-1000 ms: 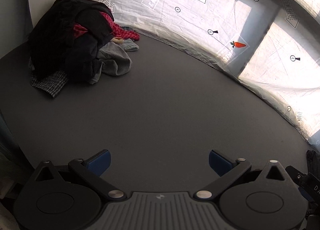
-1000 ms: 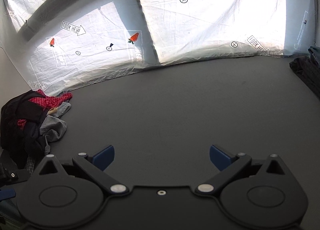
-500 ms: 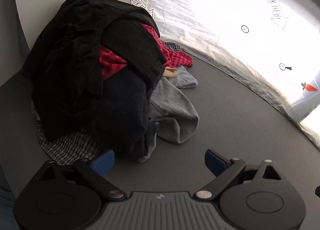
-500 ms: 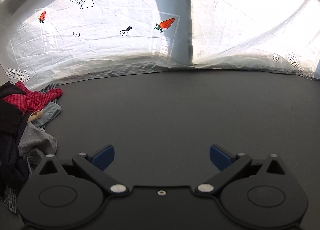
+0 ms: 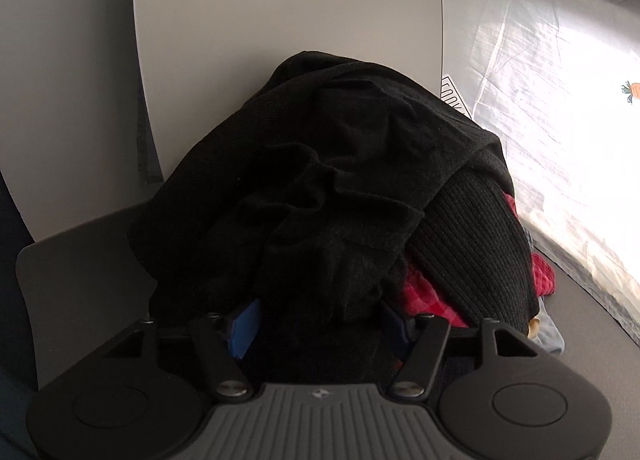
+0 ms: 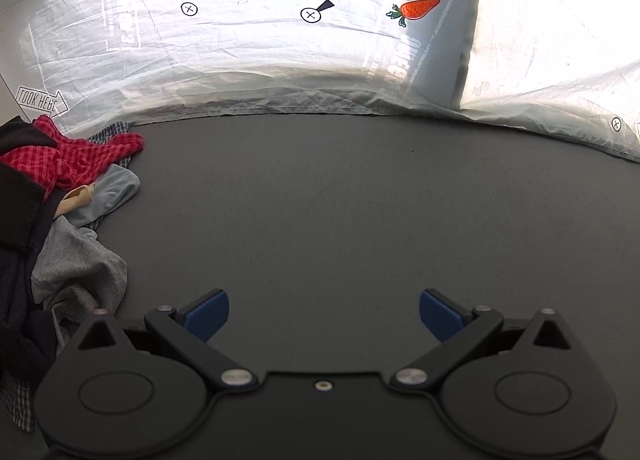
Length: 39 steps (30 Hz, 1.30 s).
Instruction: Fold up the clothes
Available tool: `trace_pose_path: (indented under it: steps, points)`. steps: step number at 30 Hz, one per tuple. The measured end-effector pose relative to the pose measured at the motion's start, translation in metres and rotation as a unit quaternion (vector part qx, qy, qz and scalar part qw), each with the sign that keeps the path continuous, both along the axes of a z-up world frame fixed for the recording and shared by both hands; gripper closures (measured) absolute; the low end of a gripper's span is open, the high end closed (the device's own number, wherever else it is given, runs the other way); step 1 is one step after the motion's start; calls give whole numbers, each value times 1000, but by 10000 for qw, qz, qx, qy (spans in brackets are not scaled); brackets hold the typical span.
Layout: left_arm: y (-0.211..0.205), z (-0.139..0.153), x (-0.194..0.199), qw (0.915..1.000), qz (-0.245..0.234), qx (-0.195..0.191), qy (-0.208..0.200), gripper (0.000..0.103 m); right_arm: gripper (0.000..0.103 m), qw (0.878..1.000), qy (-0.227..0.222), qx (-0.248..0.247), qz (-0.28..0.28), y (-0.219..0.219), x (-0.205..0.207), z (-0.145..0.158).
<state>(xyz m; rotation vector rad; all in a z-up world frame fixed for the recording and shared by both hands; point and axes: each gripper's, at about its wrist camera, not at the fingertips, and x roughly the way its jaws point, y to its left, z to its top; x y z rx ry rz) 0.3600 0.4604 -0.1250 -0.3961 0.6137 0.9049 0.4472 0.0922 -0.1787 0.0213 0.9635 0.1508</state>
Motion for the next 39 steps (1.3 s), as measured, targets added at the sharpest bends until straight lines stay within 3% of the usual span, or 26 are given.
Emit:
trace_pose_path:
  steps: [1, 3, 6, 11, 14, 18, 20, 23, 25, 27, 29, 30, 32, 35, 37, 39]
  points:
    - [-1, 2, -1, 10000, -4, -29, -70, 83, 0, 10000, 17, 6, -9, -2, -1, 0]
    - [-14, 11, 0, 9997, -114, 202, 59, 87, 0, 10000, -58, 9, -65, -10, -5, 2]
    - [-43, 31, -4, 9980, -415, 455, 133, 90, 0, 9995, -84, 175, -258, -29, -10, 5]
    - [-111, 75, -17, 9910, -1125, 715, -129, 92, 0, 9974, -254, 449, -507, -72, -26, 14]
    - [-166, 95, -23, 9829, -1646, 716, -403, 92, 0, 9955, -349, 615, -625, -105, -40, 19]
    - [-261, 114, -25, 9627, -2557, 646, -602, 92, 0, 9916, -478, 786, -908, -164, -61, 24]
    - [-318, 115, -25, 9480, -3087, 415, -652, 92, 0, 9890, -581, 793, -1105, -201, -73, 28]
    - [-407, 106, -27, 9155, -3970, -103, -642, 92, 0, 9837, -723, 724, -1481, -258, -94, 34]
    - [-466, 94, -27, 8872, -4565, -464, -486, 91, 0, 9784, -815, 645, -1785, -303, -109, 35]
    - [-525, 72, -23, 8503, -5194, -838, -148, 85, 0, 9732, -843, 557, -2066, -344, -123, 33]
    - [-573, 43, -29, 8223, -5573, -1148, -30, 80, 0, 9683, -820, 494, -2306, -380, -135, 27]
    - [-593, 29, -33, 8146, -5669, -1217, 165, 79, 0, 9663, -794, 479, -2400, -395, -140, 24]
    - [-610, 17, -38, 8098, -5721, -1234, 414, 76, 0, 9628, -753, 461, -2554, -421, -149, 17]
    - [-601, 16, -40, 8165, -5632, -1192, 438, 57, 0, 9614, -632, 449, -2639, -439, -152, 2]
    - [-588, 19, -37, 8374, -5344, -1009, 540, 50, 0, 9636, -492, 515, -2577, -440, -148, -9]
    - [-566, 23, -23, 8667, -4859, -781, 813, 50, 0, 9668, -416, 583, -2453, -432, -141, -16]
